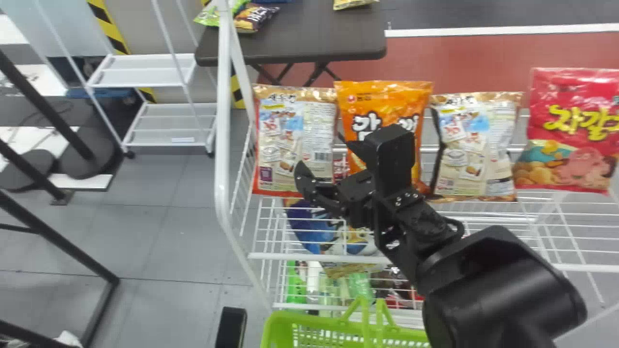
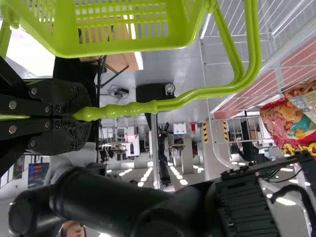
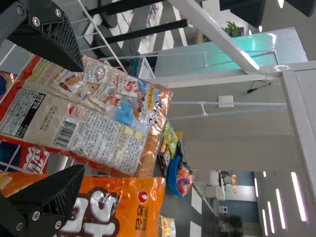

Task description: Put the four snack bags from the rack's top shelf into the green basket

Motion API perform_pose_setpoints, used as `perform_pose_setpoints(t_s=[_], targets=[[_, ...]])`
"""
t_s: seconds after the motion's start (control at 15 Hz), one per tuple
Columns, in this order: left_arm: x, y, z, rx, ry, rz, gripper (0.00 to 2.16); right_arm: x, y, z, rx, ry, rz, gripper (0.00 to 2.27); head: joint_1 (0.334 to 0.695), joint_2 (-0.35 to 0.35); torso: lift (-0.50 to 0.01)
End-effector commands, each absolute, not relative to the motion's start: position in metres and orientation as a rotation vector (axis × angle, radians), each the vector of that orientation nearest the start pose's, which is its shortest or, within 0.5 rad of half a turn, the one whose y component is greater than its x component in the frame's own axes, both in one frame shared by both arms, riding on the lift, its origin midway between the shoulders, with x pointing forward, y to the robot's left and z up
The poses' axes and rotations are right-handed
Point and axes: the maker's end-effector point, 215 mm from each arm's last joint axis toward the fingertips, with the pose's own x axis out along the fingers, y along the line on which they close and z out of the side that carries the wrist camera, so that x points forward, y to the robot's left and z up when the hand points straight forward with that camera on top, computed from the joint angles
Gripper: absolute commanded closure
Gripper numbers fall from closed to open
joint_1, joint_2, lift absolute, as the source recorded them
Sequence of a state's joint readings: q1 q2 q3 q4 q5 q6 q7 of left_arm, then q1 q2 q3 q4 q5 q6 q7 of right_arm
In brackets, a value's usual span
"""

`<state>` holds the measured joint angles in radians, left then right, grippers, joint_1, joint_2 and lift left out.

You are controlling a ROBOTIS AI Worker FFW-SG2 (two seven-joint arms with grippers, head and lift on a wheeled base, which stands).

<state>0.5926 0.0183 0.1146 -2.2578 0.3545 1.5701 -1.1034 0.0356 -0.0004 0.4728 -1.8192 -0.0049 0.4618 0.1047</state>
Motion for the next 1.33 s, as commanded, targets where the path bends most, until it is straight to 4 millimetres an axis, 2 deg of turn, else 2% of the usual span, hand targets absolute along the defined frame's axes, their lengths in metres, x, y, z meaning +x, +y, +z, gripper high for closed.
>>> perform_pose_setpoints(t_s=[0.0, 0.33, 0.4, 0.47, 0.53, 0.6, 0.67, 0.8, 1.07, 1.2, 1.27], targets=[[0.153, 0.030, -0.411, -1.052, 1.159, -1.045, 2.15, 0.518, 0.068, -0.373, -0.078, 0.276, 0.584, 0.13, 0.695, 0.159, 0.000], [0.159, 0.041, -0.411, -1.079, 1.143, -1.032, 2.15, 0.557, 0.061, -0.405, -0.157, 0.341, 0.582, 0.15, 0.695, 0.170, 0.000], [0.159, 0.043, -0.412, -1.084, 1.144, -1.032, 2.15, 0.559, 0.064, -0.406, -0.162, 0.349, 0.607, 0.43, 0.695, 0.168, 0.000], [0.159, 0.043, -0.412, -1.088, 1.145, -1.034, 2.15, 0.556, 0.068, -0.413, -0.173, 0.375, 0.626, 0.64, 0.695, 0.168, 0.000], [0.160, 0.042, -0.411, -1.090, 1.142, -1.038, 2.15, 0.551, 0.071, -0.418, -0.173, 0.398, 0.648, 0.93, 0.695, 0.170, 0.000], [0.160, 0.042, -0.410, -1.090, 1.140, -1.040, 2.14, 0.546, 0.072, -0.426, -0.180, 0.428, 0.659, 1.62, 0.695, 0.179, 0.000], [0.161, 0.042, -0.410, -1.089, 1.138, -1.041, 2.15, 0.544, 0.075, -0.425, -0.180, 0.426, 0.664, 1.99, 0.695, 0.183, 0.000], [0.161, 0.042, -0.411, -1.092, 1.141, -1.040, 2.15, 0.533, 0.083, -0.419, -0.172, 0.424, 0.696, 2.09, 0.695, 0.188, 0.000], [0.161, 0.041, -0.410, -1.092, 1.139, -1.041, 2.14, 0.503, 0.096, -0.396, -0.121, 0.388, 0.735, 2.10, 0.695, 0.213, 0.000], [0.162, 0.041, -0.411, -1.089, 1.139, -1.037, 2.15, 0.481, 0.096, -0.374, -0.113, 0.359, 0.726, 2.10, 0.695, 0.233, 0.000], [0.163, 0.042, -0.411, -1.088, 1.137, -1.036, 2.15, 0.471, 0.089, -0.369, -0.125, 0.365, 0.707, 2.10, 0.695, 0.238, 0.000]])
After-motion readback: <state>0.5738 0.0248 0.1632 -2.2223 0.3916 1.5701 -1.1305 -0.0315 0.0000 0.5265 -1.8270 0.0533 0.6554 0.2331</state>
